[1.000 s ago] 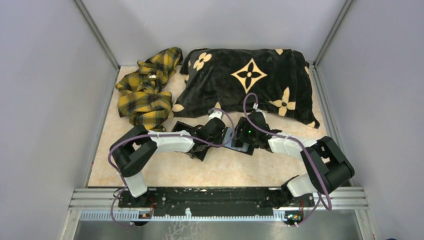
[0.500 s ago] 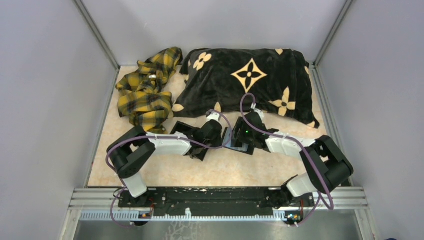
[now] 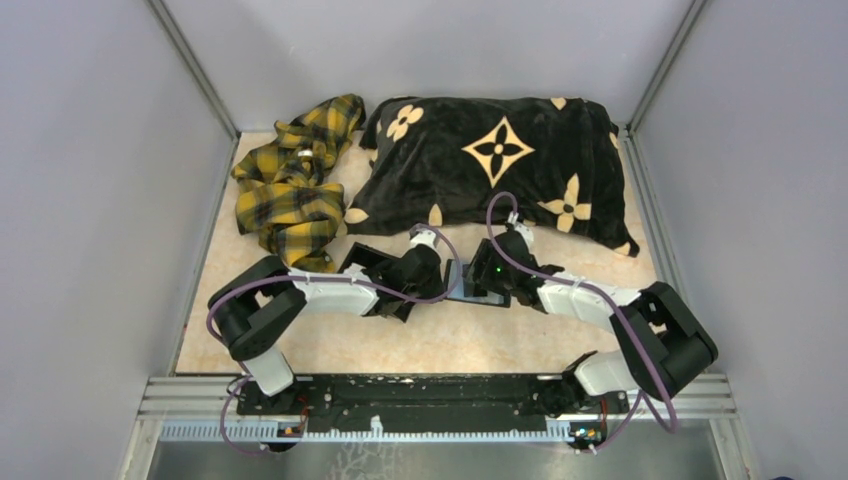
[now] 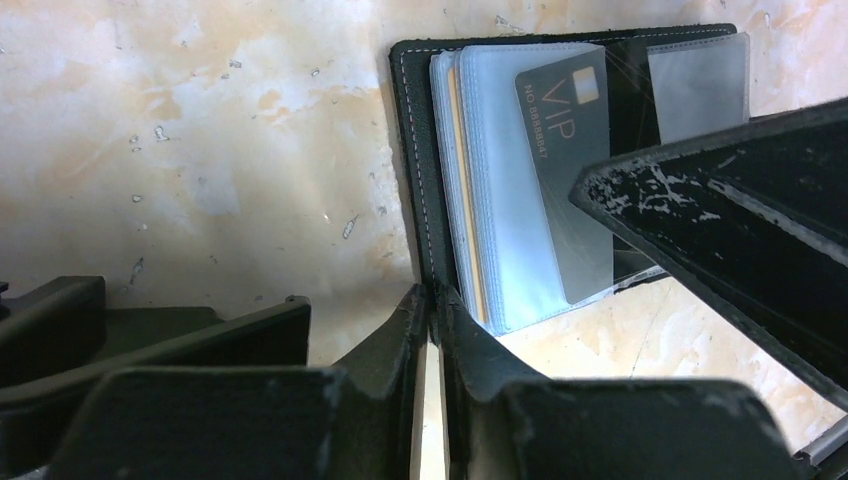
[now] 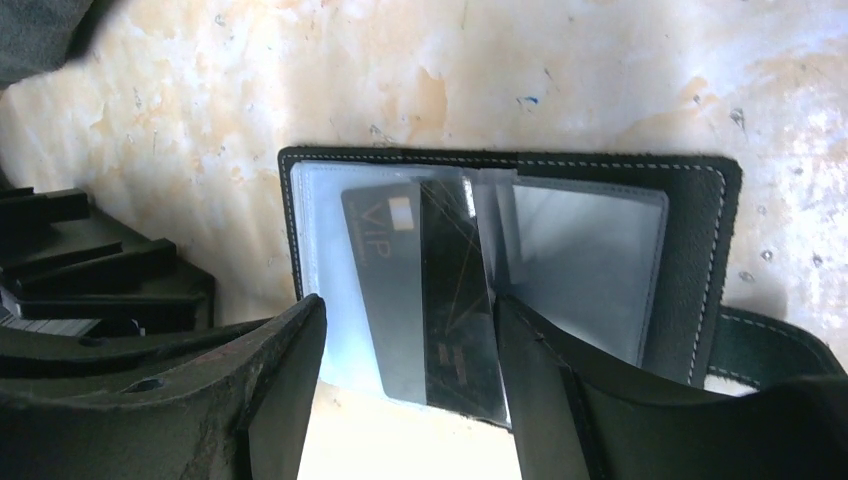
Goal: Put the credit cards into the card holder
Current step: Insert the credit card into the card holder.
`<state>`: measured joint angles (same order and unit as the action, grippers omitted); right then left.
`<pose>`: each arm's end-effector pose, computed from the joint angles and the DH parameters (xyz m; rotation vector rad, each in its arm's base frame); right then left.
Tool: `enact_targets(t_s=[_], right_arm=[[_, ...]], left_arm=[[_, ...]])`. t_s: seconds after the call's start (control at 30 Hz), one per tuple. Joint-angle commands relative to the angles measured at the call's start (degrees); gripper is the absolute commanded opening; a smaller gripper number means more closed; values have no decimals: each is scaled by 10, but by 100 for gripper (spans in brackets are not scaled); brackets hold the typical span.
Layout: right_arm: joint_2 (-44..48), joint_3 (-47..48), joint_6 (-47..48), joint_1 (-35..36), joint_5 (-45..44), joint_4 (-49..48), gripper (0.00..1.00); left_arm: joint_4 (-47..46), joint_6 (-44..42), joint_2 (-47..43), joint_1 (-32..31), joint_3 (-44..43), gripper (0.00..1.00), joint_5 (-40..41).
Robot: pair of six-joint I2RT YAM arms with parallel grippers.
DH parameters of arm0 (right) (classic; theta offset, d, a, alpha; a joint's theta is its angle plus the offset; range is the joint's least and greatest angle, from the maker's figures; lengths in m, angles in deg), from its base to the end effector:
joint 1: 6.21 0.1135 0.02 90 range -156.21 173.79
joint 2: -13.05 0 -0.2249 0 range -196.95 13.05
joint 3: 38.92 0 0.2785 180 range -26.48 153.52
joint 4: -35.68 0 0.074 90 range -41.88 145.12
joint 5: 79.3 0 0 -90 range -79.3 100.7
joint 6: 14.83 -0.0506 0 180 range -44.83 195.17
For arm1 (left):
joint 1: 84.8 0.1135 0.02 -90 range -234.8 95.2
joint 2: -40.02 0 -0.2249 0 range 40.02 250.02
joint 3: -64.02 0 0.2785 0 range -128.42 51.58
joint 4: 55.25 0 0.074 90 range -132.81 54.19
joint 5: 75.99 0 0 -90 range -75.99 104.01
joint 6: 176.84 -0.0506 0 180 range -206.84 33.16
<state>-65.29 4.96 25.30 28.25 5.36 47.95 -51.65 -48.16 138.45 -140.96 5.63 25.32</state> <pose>0.2413 0.1599 0.0856 0.3753 2.4339 0.5705 0.2063 -0.2899 0.0715 0.2631 2.3783 -0.5936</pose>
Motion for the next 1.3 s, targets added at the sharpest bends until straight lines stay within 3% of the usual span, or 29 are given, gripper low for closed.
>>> enact_targets(t_s=[0.0, 0.83, 1.27], right_arm=[[9, -42, 1, 9, -10, 128, 64], [-2, -57, -33, 42, 28, 64, 56], [23, -34, -39, 69, 0, 92, 53]], left_arm=[[89, 7, 24, -12, 33, 15, -37], [83, 32, 44, -51, 24, 13, -38], [93, 35, 47, -59, 24, 13, -29]])
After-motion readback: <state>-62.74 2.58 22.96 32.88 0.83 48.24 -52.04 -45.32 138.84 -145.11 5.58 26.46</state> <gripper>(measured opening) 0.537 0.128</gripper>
